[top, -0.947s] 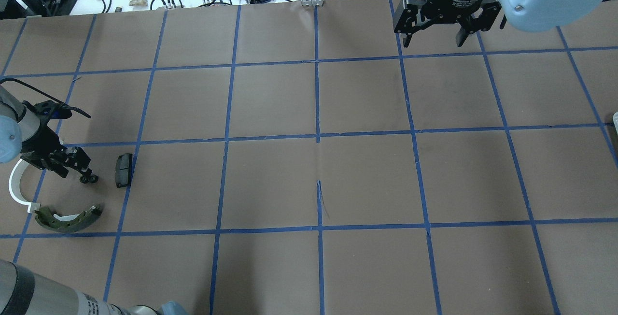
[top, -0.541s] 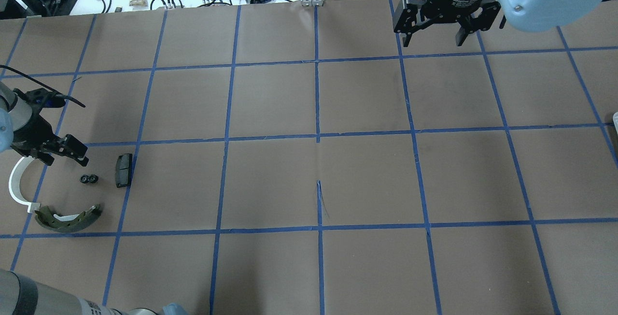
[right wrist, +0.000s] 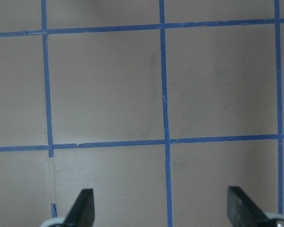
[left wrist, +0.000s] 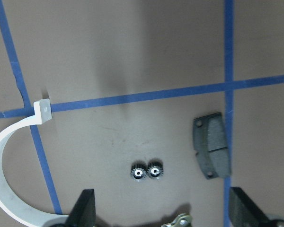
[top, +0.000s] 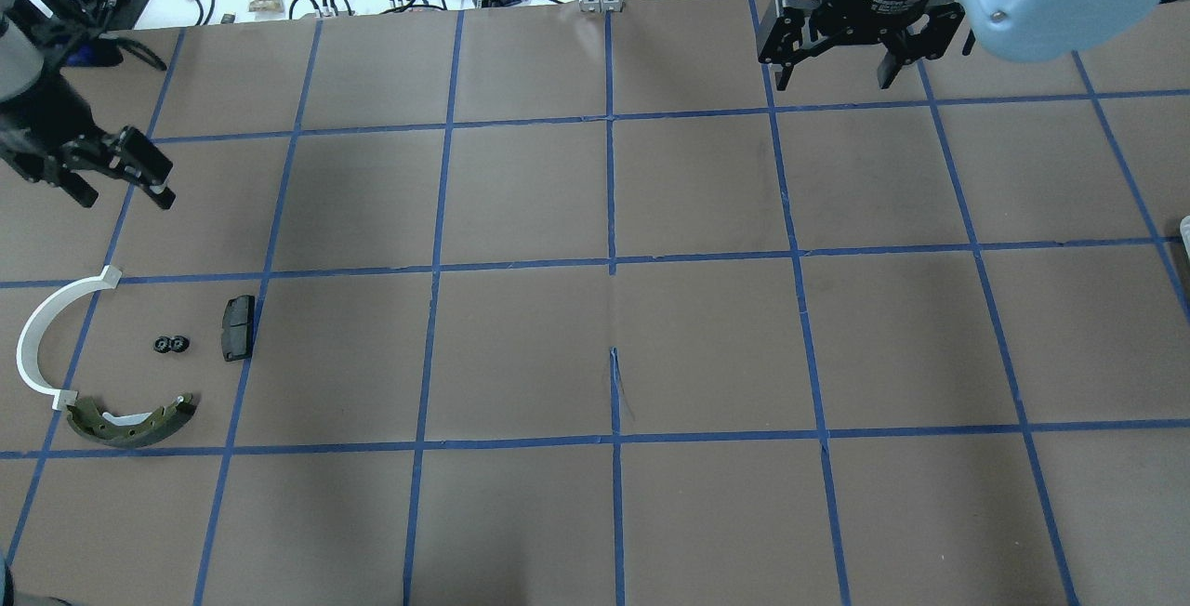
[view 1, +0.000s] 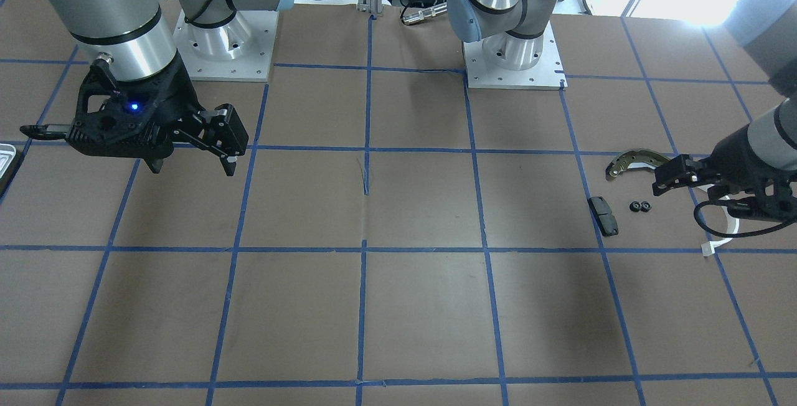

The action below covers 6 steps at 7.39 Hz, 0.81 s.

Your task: Place bearing gear from tray to pile

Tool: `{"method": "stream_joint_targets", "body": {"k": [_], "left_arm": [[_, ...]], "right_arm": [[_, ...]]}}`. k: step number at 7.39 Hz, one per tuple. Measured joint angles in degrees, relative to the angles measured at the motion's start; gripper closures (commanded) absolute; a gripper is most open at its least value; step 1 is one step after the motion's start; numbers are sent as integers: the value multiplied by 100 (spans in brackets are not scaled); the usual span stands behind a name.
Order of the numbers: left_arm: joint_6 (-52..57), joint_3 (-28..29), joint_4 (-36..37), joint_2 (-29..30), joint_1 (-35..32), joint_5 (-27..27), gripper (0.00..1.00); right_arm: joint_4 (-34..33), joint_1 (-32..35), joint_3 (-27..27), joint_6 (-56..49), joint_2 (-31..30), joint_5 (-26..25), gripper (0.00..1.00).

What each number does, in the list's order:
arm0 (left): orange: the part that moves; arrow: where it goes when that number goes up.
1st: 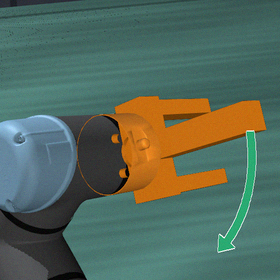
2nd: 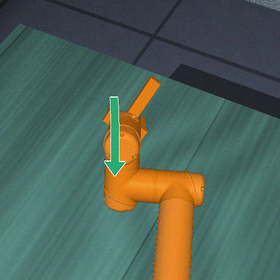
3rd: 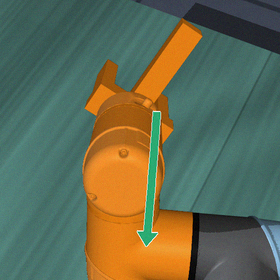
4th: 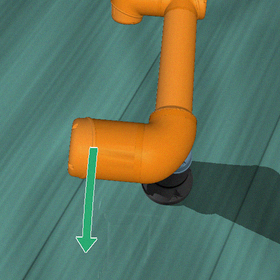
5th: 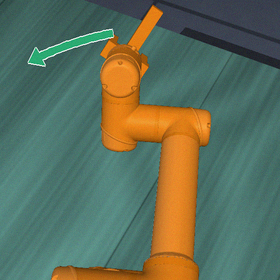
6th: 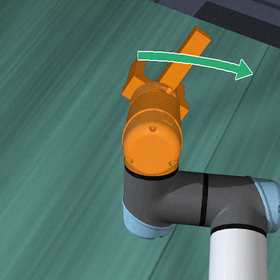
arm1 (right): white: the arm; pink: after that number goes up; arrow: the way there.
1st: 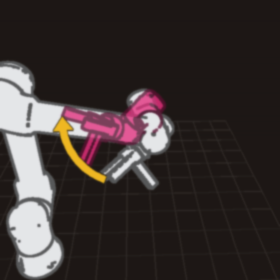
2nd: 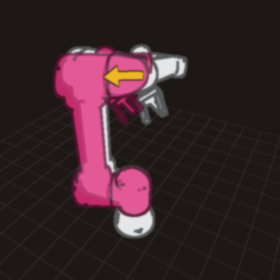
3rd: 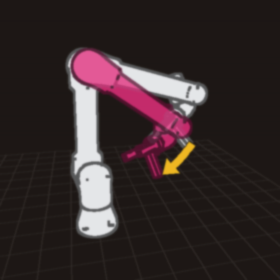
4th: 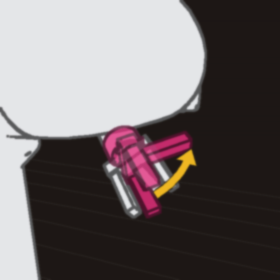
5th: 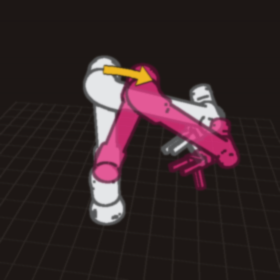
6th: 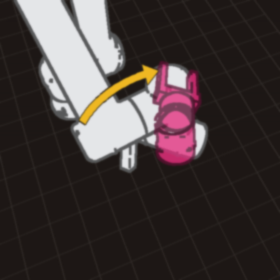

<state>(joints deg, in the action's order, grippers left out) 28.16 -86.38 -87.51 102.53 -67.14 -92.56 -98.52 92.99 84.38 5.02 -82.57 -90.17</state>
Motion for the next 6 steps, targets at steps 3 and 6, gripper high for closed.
{"method": "stream_joint_targets", "body": {"k": [3, 6], "left_arm": [[-1065, 321, -453, -436, -1332, 210, 0], [-1779, 13, -612, -805, -1950, 257, 0]], "right_arm": [[-13, -7, 0, -8, 1, -8, 0], [-33, -23, 0, -25, 2, -9, 0]]}}
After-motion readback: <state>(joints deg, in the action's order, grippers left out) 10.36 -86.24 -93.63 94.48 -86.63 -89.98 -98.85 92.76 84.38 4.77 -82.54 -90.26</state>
